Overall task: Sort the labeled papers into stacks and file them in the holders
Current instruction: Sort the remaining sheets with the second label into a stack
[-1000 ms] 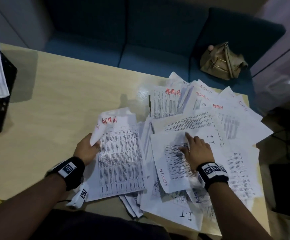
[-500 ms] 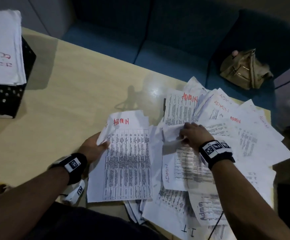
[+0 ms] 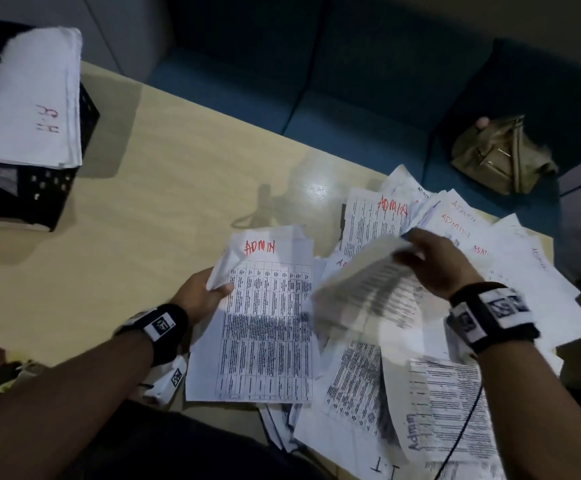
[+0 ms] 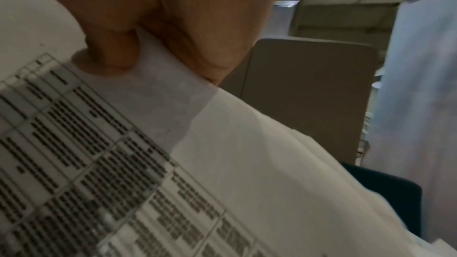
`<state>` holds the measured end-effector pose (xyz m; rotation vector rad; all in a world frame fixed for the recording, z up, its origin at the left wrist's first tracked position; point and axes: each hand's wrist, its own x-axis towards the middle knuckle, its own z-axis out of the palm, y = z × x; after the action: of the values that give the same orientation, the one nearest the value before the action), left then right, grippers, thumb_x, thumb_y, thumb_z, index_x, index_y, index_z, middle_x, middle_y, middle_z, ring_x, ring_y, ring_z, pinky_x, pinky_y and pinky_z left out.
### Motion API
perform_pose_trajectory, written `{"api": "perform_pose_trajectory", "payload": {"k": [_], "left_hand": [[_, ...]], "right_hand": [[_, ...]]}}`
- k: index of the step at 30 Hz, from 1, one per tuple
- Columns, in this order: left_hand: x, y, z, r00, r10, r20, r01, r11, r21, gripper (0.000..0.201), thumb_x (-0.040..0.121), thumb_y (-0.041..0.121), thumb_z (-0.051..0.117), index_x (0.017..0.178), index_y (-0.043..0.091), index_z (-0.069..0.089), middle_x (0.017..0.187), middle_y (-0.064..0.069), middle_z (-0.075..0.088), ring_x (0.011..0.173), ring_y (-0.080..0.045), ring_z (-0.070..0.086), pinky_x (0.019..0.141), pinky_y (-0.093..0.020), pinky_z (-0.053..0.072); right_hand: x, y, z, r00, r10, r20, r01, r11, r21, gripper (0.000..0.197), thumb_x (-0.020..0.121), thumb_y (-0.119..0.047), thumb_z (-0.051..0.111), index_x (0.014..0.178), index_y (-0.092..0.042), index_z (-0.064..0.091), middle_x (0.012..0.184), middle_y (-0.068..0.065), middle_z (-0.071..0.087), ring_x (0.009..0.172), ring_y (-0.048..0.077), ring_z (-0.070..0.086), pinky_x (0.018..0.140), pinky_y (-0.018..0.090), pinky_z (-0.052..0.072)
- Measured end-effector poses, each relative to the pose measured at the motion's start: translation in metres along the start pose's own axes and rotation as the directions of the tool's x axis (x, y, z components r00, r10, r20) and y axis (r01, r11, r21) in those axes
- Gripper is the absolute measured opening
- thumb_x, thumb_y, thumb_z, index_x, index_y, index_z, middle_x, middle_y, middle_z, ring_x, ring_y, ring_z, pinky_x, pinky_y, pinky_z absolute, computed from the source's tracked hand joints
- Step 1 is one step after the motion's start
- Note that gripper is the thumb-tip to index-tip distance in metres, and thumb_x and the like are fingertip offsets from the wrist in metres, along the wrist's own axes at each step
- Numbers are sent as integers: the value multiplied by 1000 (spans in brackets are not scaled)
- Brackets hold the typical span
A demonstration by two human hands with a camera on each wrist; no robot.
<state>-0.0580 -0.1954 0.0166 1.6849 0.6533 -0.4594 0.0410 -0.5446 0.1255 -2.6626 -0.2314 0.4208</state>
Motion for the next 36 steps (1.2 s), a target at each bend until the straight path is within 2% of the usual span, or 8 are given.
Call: {"api": "perform_pose_trajectory", "payload": {"k": [7, 13, 18, 22, 26, 29, 33, 36], "left_hand": [[-9, 18, -2, 997, 55, -55, -56, 998, -17, 39, 92, 23, 63, 127, 9, 55, 102, -3, 63, 85, -19, 58, 73, -30, 42], [-13, 32, 6, 984, 136, 111, -123, 986, -116, 33, 70, 38, 75, 98, 22, 71, 114, -11, 70, 107, -31, 64, 99, -52, 46], [-26, 31, 11, 980, 76, 184, -71, 997, -29, 13, 94, 8, 52, 90, 11, 65, 69, 3, 72, 66, -17, 71, 57, -22, 52], [-25, 19, 2, 982, 9, 187, 15, 991, -130, 23, 92, 33, 52, 80, 16, 63, 85, -11, 63, 65, -18, 58, 72, -33, 43], [-28, 26, 1, 974, -13, 227, 74, 962, -261, 43, 101, 46, 28, 107, 20, 62, 113, -3, 64, 89, -18, 65, 80, -35, 48], [-27, 29, -3, 963, 128, 235, -24, 916, -401, 74, 75, 73, 53, 132, 26, 49, 129, 0, 61, 109, -20, 66, 86, -36, 56], [-17, 29, 3, 935, 280, 218, -309, 944, 112, 58, 87, 34, 69, 138, 38, 41, 137, 14, 52, 125, -11, 51, 107, -36, 39], [-13, 20, 13, 942, 196, 273, -236, 964, 123, 48, 91, 17, 64, 135, 25, 47, 123, 8, 63, 114, -14, 60, 102, -40, 47]], "right_hand": [[-27, -29, -44, 838, 227, -496, 68, 858, 509, 20, 87, -17, 67, 107, -12, 63, 89, -3, 65, 70, 0, 59, 59, 10, 43], [-19, -15, 60, 857, 447, -257, -162, 707, 688, 28, 81, -29, 71, 97, -8, 67, 89, 6, 70, 77, 19, 65, 56, 23, 49], [-22, -25, 140, 875, 485, 7, -282, 497, 821, 18, 88, -25, 62, 104, -17, 65, 99, 5, 71, 97, 29, 66, 82, 42, 54], [-27, -41, 158, 898, 431, 92, -327, 512, 795, 17, 94, -27, 52, 106, -19, 61, 100, 3, 65, 100, 27, 59, 81, 37, 48], [-30, -47, 163, 888, 443, 119, -383, 572, 725, 28, 97, -36, 43, 115, -16, 51, 101, 0, 60, 100, 25, 56, 82, 38, 47], [-32, -52, 167, 900, 411, 144, -388, 608, 693, 30, 96, -40, 42, 116, -18, 48, 104, 1, 60, 104, 27, 57, 90, 47, 50], [-23, -56, 158, 928, 371, 32, -280, 640, 715, 46, 92, -27, 57, 127, -13, 32, 124, 9, 48, 116, 26, 50, 90, 33, 44], [-11, -55, 144, 918, 385, -100, -176, 620, 765, 68, 87, -23, 67, 138, -21, 22, 136, 6, 35, 122, 19, 39, 102, 29, 33]]}}
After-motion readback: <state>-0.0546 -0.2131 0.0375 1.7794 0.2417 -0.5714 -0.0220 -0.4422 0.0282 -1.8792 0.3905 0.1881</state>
